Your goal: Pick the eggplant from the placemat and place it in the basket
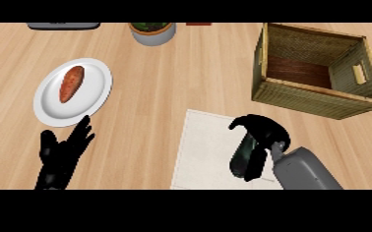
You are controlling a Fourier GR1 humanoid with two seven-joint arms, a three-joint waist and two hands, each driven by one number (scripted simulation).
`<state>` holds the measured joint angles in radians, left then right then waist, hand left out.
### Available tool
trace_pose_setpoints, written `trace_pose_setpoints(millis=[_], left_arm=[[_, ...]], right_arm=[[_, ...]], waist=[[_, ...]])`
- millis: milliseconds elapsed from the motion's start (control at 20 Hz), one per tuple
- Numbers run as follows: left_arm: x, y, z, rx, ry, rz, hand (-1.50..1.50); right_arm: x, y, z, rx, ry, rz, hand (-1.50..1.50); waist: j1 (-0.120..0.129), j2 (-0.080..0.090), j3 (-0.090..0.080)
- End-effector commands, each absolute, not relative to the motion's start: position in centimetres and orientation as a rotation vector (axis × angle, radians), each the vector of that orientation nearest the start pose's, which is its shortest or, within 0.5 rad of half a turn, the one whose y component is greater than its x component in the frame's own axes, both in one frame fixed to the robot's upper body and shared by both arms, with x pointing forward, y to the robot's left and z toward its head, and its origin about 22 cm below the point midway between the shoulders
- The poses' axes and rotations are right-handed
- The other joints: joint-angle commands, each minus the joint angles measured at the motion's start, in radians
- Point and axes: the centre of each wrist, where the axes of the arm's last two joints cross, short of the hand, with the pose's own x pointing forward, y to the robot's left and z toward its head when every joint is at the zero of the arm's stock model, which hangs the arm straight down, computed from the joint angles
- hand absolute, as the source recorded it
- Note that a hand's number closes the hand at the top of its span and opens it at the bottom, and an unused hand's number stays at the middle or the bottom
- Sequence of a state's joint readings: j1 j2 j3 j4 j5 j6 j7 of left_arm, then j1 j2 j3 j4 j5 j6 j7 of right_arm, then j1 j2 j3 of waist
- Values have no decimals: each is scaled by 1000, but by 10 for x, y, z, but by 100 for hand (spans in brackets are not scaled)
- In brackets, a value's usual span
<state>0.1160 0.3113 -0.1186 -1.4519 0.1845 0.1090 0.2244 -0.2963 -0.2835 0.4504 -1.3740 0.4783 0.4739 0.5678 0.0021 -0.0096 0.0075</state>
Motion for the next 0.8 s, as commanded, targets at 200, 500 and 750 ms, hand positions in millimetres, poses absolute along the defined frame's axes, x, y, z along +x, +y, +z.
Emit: trace_pose_setpoints(millis=[200, 500, 750], left_arm=[[203, 300, -57, 143, -1015, -17, 0], [189, 304, -62, 154, -1019, -37, 0], [200, 301, -48, 150, -1015, -42, 0]], right_arm=[[274, -178, -11, -413, -847, 1415, 150], [287, -181, 7, -427, -890, 1405, 150], [288, -70, 62, -803, -944, 1231, 150]], waist=[[-1, 11, -8], [1, 9, -8], [11, 4, -10]])
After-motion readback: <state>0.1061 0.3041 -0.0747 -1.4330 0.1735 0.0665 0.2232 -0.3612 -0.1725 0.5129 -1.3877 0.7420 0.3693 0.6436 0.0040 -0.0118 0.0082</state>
